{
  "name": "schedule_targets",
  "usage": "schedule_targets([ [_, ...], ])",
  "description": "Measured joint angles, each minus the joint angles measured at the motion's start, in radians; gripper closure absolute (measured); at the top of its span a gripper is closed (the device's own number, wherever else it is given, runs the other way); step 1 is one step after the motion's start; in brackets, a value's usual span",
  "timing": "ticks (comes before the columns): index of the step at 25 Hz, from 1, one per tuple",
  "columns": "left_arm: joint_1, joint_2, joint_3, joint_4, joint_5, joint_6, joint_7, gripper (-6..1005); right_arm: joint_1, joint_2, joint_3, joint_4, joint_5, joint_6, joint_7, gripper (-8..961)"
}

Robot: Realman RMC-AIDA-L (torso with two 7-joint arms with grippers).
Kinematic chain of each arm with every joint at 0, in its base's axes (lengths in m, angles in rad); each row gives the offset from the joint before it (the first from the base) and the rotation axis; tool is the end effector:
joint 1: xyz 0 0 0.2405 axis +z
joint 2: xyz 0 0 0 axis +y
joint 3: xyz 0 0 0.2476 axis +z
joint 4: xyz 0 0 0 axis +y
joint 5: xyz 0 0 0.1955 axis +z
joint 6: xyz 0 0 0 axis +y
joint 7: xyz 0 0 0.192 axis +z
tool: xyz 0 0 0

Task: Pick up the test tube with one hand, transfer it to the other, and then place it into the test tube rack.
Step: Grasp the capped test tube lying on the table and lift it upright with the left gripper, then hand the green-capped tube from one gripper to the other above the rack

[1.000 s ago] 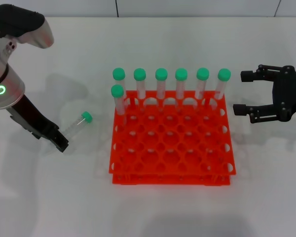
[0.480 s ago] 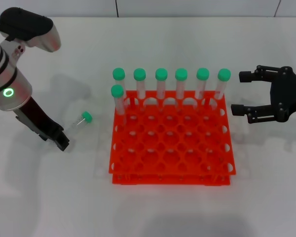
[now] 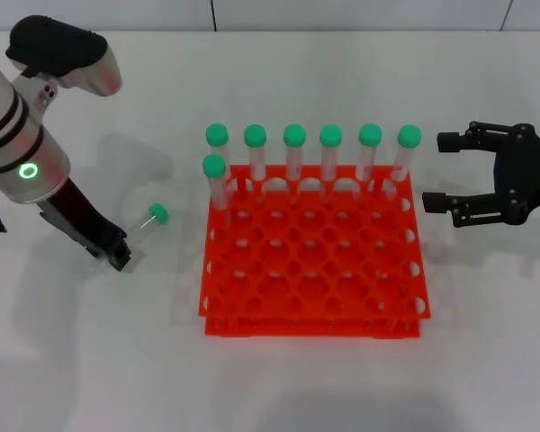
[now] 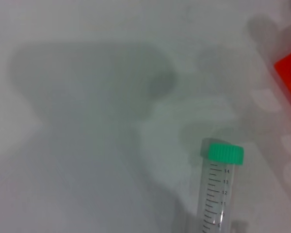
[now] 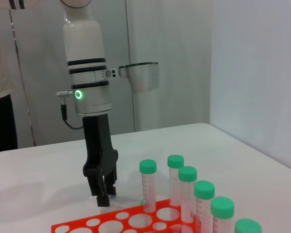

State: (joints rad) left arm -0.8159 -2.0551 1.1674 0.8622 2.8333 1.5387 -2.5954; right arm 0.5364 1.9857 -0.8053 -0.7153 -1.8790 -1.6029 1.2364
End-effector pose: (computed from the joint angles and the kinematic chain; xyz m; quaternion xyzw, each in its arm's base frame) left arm -0.2616 0.3572 -0.0361 -0.8367 -0.4473 0.2758 0.1546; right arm 0.2165 0.3434 -0.0021 -0.9604 0.0792 0.2233 0.1465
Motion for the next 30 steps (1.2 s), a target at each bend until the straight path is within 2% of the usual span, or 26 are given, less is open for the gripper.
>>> schedule_targets([
  [2, 0.003, -0.001, 0.014, 0.000, 0.000, -0.001, -0.004, 526, -0.001, 0.000, 0.000, -0.001, 0.000, 0.000, 0.001, 80],
  [7, 0.004, -0.002, 0.023, 0.000, 0.000, -0.002, -0.011, 753, -0.001, 0.001, 0.000, -0.006, 0.003, -0.006, 0.005, 80],
  [12, 0.014, -0.005, 0.018, 0.046, 0.000, 0.009, -0.012, 804, -0.011, -0.001, 0.000, -0.009, 0.015, -0.012, 0.007, 81],
  [16, 0.061, -0.006, -0.005, 0.199, -0.043, 0.013, -0.006, 804, -0.021, -0.006, 0.000, -0.011, 0.028, -0.016, 0.008, 81],
  [19, 0.103, -0.007, -0.036, 0.321, -0.125, -0.019, 0.020, 804, -0.024, -0.007, 0.000, -0.012, 0.041, -0.020, 0.007, 81],
  [24, 0.172, -0.015, -0.043, 0.432, -0.268, -0.149, 0.124, 804, -0.043, -0.010, 0.000, -0.020, 0.057, -0.025, 0.003, 80],
  [26, 0.202, -0.023, -0.043, 0.448, -0.341, -0.214, 0.201, 804, -0.055, -0.010, 0.001, -0.023, 0.073, -0.026, 0.001, 80],
  [30, 0.249, -0.025, -0.060, 0.432, -0.603, -0.287, 0.413, 804, -0.061, -0.010, 0.002, -0.024, 0.081, -0.026, 0.001, 80],
])
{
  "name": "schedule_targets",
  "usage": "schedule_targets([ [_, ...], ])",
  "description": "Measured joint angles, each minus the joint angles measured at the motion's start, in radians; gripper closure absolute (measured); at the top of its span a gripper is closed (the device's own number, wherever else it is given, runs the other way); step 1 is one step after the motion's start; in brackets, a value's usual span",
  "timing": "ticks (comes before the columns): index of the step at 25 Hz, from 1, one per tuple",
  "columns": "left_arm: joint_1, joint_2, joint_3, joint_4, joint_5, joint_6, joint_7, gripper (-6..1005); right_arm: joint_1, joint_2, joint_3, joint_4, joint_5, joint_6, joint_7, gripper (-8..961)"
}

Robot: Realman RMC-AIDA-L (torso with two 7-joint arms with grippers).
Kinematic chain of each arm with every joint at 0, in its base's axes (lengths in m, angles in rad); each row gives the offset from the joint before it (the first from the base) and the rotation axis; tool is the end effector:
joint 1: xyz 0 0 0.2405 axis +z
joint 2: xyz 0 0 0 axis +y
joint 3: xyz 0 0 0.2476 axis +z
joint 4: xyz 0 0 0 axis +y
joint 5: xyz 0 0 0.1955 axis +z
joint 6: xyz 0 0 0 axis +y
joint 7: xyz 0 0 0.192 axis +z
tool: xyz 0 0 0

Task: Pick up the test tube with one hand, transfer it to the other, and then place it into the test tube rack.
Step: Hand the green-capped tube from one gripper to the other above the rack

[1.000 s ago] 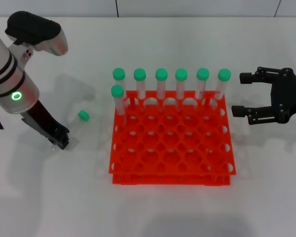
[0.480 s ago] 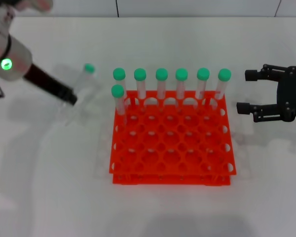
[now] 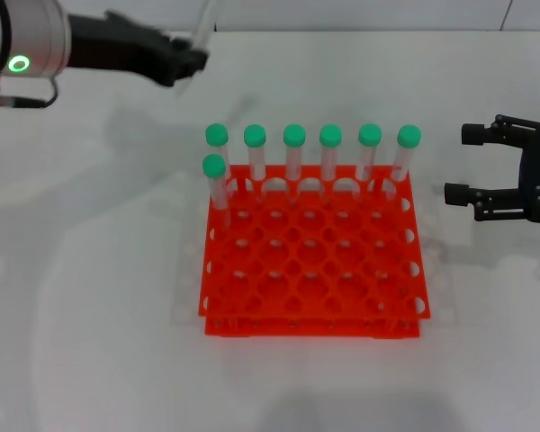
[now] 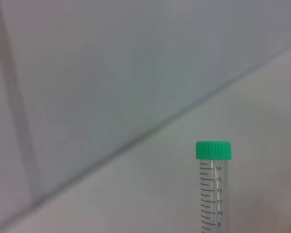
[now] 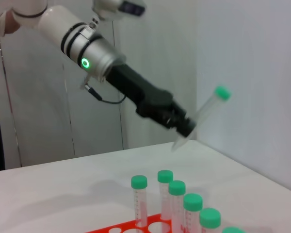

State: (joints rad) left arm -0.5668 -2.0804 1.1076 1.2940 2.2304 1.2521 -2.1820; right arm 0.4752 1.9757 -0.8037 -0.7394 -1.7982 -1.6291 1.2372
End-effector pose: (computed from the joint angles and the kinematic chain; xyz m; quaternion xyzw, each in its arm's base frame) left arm -0.1615 0.4075 0.0047 -0.9278 -0.2486 -0.0836 0.2652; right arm 0.2231 0.3353 0.0131 -0.9491 0.0894 0.2516 0.1672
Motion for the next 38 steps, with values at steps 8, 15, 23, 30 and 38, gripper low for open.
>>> schedule_targets([
  [8, -0.098, 0.058, -0.020, -0.293, -0.360, 0.111, 0.294, 805, -0.005, 0.002, 0.000, 0.000, 0.021, -0.002, -0.008, 81],
  [15, -0.229, 0.102, -0.021, -0.558, -0.393, 0.284, 0.496, 805, -0.013, 0.000, 0.000, 0.005, 0.037, -0.003, -0.016, 81],
  [23, -0.237, 0.083, -0.019, -0.643, -0.316, 0.299, 0.656, 805, -0.034, -0.014, 0.000, 0.004, 0.047, 0.000, -0.015, 80],
  [30, -0.222, 0.075, -0.020, -0.663, -0.316, 0.266, 0.708, 805, -0.034, -0.069, 0.040, 0.004, 0.047, -0.049, 0.023, 80],
  [38, -0.218, 0.051, -0.020, -0.664, -0.317, 0.211, 0.752, 805, 0.040, -0.085, 0.171, 0.125, 0.053, -0.188, 0.143, 81],
])
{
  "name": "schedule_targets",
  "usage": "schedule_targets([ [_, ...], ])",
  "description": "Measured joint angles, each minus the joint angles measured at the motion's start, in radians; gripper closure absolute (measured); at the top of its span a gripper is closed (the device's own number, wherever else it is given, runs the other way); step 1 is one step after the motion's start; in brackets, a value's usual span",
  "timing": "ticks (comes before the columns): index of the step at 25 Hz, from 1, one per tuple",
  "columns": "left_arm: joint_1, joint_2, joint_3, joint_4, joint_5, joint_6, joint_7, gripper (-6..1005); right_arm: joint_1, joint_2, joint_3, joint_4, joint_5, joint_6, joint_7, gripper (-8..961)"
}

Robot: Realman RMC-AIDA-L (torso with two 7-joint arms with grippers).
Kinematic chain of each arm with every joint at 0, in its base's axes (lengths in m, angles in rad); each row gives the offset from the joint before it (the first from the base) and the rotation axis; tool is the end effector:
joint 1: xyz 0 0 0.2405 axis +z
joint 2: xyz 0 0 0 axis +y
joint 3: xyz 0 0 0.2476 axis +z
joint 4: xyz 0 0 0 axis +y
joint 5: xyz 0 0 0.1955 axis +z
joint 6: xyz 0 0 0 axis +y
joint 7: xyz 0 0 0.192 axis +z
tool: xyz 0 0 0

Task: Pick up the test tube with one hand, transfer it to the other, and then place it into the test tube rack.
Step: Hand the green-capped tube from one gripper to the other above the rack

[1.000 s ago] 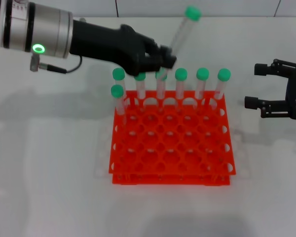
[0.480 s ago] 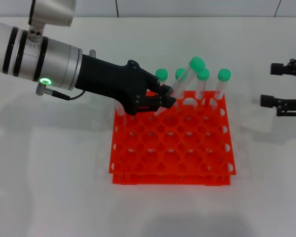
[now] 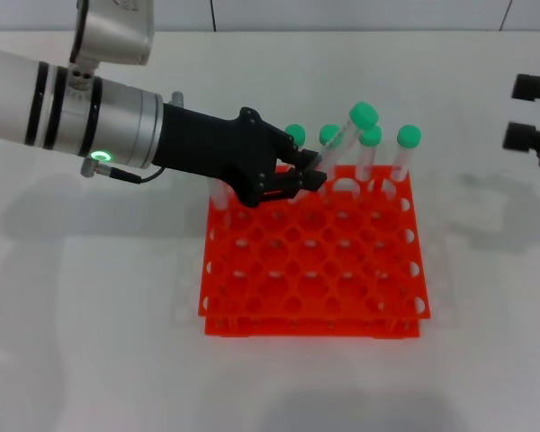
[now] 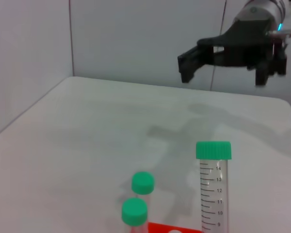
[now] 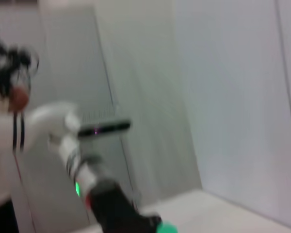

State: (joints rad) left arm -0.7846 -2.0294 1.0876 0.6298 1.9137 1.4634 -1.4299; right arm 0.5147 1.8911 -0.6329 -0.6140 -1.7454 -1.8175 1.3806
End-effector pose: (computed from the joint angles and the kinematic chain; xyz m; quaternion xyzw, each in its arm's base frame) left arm -0.1468 0.3590 -0.0745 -0.9868 -0.0623 -0.1474 0.0253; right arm 0.2137 0.3309 0.0608 -0.9136 0.1541 0.3508 0.1360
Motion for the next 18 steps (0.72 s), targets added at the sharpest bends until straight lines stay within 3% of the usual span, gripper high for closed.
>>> schedule_targets([
  [3, 0.006, -0.005, 0.000, 0.000, -0.001, -0.006, 0.017, 805, 0.017, 0.032, 0.021, 0.078, 0.025, 0.013, -0.023, 82],
  [8, 0.014, -0.007, 0.000, -0.001, -0.006, -0.007, 0.029, 804, 0.011, 0.117, 0.020, 0.141, 0.078, 0.084, -0.127, 87],
  [9, 0.016, -0.008, 0.000, -0.001, -0.007, -0.008, 0.033, 804, 0.010, 0.125, 0.018, 0.162, 0.095, 0.097, -0.156, 88],
  [13, 0.020, -0.014, 0.000, -0.001, -0.007, -0.016, 0.041, 804, 0.026, 0.125, 0.014, 0.325, 0.173, 0.118, -0.290, 93],
  [18, 0.021, -0.015, 0.000, 0.001, -0.008, -0.019, 0.047, 804, 0.026, 0.133, 0.016, 0.426, 0.219, 0.125, -0.439, 98],
])
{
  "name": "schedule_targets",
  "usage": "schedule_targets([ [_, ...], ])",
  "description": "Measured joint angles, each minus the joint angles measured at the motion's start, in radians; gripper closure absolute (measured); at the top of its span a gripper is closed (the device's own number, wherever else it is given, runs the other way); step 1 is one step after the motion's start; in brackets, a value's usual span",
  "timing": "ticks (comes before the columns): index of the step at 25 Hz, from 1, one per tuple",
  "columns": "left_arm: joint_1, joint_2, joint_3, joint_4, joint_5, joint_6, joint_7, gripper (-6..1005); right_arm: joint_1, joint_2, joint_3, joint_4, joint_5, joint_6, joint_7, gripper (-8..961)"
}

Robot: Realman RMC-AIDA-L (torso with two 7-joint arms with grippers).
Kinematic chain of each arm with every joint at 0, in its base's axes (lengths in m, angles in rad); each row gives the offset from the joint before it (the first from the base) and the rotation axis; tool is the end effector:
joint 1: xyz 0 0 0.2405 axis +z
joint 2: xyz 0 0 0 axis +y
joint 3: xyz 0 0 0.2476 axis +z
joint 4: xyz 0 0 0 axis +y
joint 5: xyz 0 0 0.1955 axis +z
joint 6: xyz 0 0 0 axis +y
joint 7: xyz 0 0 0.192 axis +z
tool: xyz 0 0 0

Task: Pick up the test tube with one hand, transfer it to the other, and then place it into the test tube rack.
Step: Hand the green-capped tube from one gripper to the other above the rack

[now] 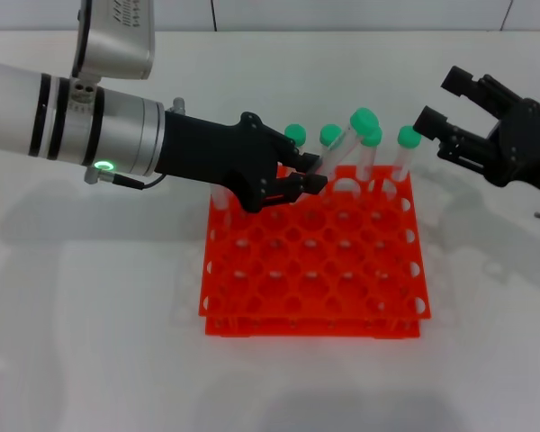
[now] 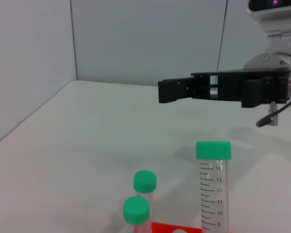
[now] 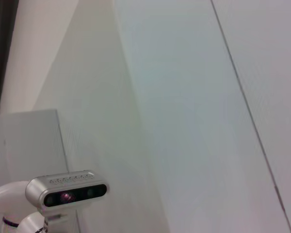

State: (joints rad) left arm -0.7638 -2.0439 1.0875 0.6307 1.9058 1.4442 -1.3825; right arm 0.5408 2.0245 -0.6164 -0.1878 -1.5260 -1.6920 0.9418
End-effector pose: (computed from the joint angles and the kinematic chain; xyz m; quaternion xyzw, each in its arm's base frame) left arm -0.1505 0.3567 -0.0791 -0.9862 -0.0517 -0.1530 0.0354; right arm 0.1990 0.3281 -0.0107 -0.8335 0.1652 0.4807 0.2166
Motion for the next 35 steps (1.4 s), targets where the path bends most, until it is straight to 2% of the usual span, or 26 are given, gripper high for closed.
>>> schedule_targets([
  [19, -0.007, -0.008, 0.002, -0.002, 0.006, -0.024, 0.002, 805, 0.084, 0.003, -0.072, 0.122, 0.001, 0.062, -0.118, 118],
  [35, -0.011, -0.016, 0.009, 0.000, 0.009, -0.035, 0.002, 805, 0.094, 0.003, -0.074, 0.133, 0.008, 0.083, -0.130, 135],
])
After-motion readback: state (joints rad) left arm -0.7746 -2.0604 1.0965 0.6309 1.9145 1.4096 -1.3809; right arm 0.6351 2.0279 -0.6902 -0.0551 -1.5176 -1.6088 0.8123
